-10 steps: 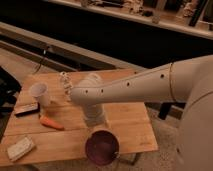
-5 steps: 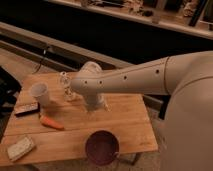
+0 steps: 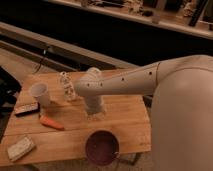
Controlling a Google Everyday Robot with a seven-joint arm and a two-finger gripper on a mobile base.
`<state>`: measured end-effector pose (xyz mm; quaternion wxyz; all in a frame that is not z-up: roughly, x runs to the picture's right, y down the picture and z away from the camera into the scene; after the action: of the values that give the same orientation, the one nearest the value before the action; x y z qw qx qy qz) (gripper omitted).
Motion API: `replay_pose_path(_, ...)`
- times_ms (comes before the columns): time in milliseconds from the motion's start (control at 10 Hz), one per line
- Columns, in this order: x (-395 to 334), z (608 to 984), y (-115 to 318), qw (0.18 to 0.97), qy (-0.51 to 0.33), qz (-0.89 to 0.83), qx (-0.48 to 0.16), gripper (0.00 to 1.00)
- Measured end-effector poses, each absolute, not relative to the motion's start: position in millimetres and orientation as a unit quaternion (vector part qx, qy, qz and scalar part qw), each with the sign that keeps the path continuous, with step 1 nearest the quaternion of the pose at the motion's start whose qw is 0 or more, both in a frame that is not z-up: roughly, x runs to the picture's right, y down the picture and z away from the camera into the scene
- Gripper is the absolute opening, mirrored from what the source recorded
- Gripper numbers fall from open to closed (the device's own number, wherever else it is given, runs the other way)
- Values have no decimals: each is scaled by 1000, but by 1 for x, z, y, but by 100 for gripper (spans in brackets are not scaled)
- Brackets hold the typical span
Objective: Push the ceramic bowl across the table
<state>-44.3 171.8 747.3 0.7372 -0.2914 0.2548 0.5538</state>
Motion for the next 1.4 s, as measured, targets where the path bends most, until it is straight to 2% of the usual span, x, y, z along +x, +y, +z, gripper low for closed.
replay_pose_path(500, -32, 726, 208, 716, 295, 538, -333, 65)
replay_pose_path(900, -33, 718, 271, 685, 322, 548, -356, 65)
replay_pose_path(1400, -3, 670, 360, 627, 376, 554, -398, 65)
